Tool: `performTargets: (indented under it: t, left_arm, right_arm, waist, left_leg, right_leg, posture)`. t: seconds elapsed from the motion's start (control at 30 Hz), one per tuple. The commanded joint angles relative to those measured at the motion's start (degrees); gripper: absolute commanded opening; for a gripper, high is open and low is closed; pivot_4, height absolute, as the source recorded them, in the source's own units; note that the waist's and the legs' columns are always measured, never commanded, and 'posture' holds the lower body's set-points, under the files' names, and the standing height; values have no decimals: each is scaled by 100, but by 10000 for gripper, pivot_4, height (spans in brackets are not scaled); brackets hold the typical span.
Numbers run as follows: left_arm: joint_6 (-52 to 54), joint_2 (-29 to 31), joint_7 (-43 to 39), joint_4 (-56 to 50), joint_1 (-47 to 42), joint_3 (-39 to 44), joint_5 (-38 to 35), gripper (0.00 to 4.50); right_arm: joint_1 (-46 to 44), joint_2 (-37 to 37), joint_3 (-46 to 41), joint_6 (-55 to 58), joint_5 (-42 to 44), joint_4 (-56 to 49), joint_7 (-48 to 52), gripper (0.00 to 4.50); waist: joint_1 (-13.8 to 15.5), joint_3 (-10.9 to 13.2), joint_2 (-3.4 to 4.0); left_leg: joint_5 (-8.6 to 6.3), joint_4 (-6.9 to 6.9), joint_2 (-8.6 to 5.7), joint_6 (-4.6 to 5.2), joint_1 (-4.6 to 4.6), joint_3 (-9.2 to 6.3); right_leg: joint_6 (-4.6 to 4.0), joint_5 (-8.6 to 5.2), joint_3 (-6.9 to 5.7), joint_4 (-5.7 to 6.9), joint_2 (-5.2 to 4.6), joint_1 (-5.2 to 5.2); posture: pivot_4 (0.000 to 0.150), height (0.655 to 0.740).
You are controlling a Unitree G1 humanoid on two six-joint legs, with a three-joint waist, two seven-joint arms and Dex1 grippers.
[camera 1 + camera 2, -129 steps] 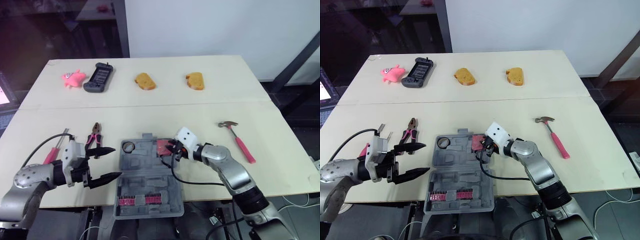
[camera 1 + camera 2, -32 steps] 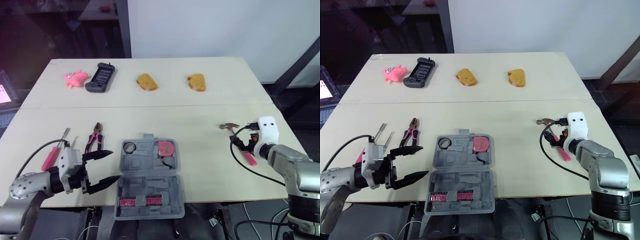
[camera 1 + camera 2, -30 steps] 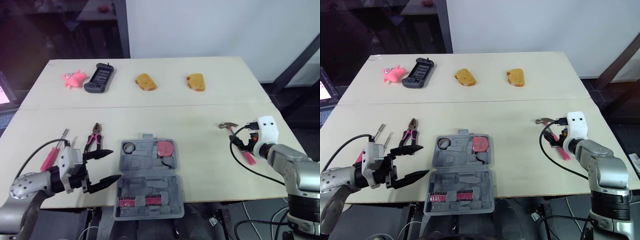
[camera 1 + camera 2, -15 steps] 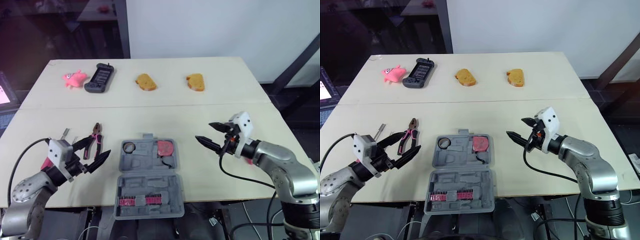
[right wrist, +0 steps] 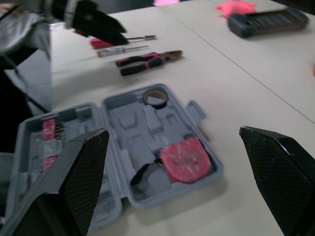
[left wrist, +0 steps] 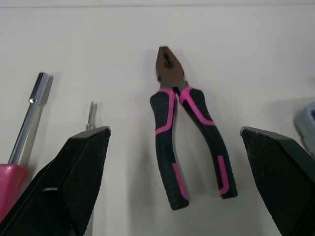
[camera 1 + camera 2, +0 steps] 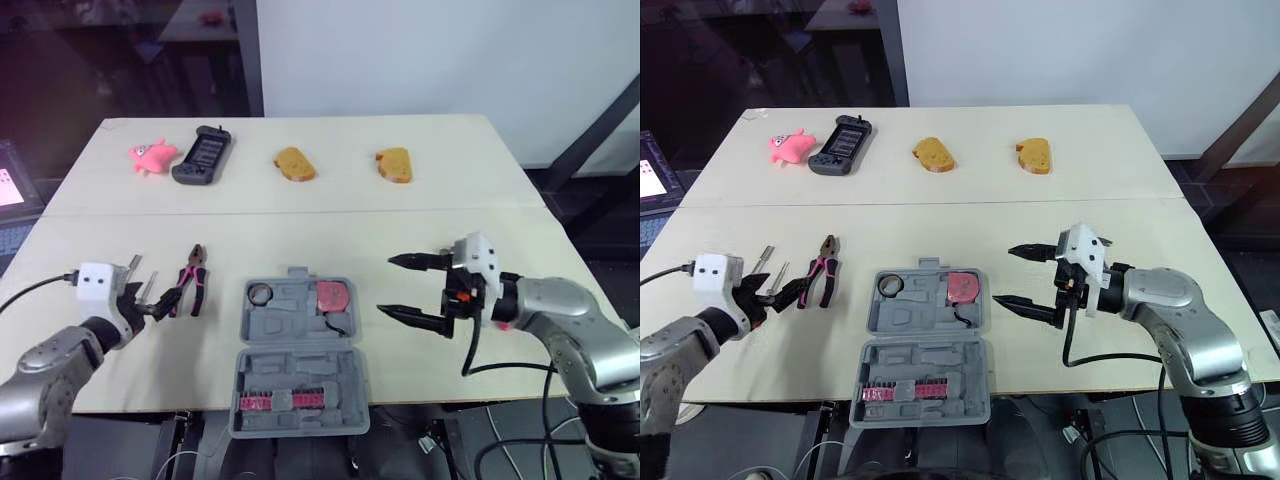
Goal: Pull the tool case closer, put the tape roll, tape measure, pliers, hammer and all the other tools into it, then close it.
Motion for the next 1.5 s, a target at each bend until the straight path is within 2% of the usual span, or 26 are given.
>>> performTargets:
  t: [0.03,0.23,0.47,0.63,0.9,1.2,1.5]
  left_arm:
    - [605,107,264,-325,-289,-184,49,45000]
    - [797,-207,743,322,-1105,-494,440,45000]
    - [1585,-641,1290,829,-1989,-746,688,45000]
    - [1880,-735,1390,1249,-2410,-977,918,45000]
    - [1875,-942,1339,1947,-2629,-1310,1237,45000]
    - [1550,-1145,1304,2679,-2853,-1153,1425,45000]
    - [1494,-1231,1135,2790,-2859,-1147,1466,45000]
  right_arm:
    - [-255,-35,35,-90,263,-415,167,44749]
    - [-359,8,383,-154,99,-473,135,44749]
    - [-229,-6,561,-192,-33,-537,39,44749]
    - [-153,23,598,-139,-37,-652,-123,44749]
    - [-159,44,660,-43,-2,-717,-308,44749]
    - [-130,-4,699,28,-73,-710,-458,44749]
    - [-95,-37,665,134,-81,-802,-574,44749]
  waist:
    - [4,0,0]
    - [62,0,-1]
    - [102,1,-4]
    - [86,1,-4]
    - [98,0,-3]
    - [115,-5,5]
    - [109,-7,10]
  left_leg:
    - [2,-1,0,-3,0,-3]
    - [3,-3,-1,-5,0,-9]
    - [5,-1,-5,-9,-6,-13]
    - [7,-2,-5,-12,-6,-16]
    - [9,-1,-5,-16,-5,-17]
    - [14,-4,-8,-24,37,-19]
    - [14,-6,-8,-25,40,-18]
  right_leg:
    - [0,1,-2,0,1,0]
    - [0,1,-7,1,1,0]
    - [4,3,-11,0,-2,0]
    - [5,4,-12,2,-1,-1]
    - [6,5,-13,4,-2,0]
    - [9,7,-14,4,-2,42]
    - [9,7,-12,4,-2,44]
  posture:
    - [1500,7400]
    - [1500,7400]
    - [1500,7400]
    - [1500,7400]
    - [1500,7400]
    - [1500,7400]
    - [1500,7400]
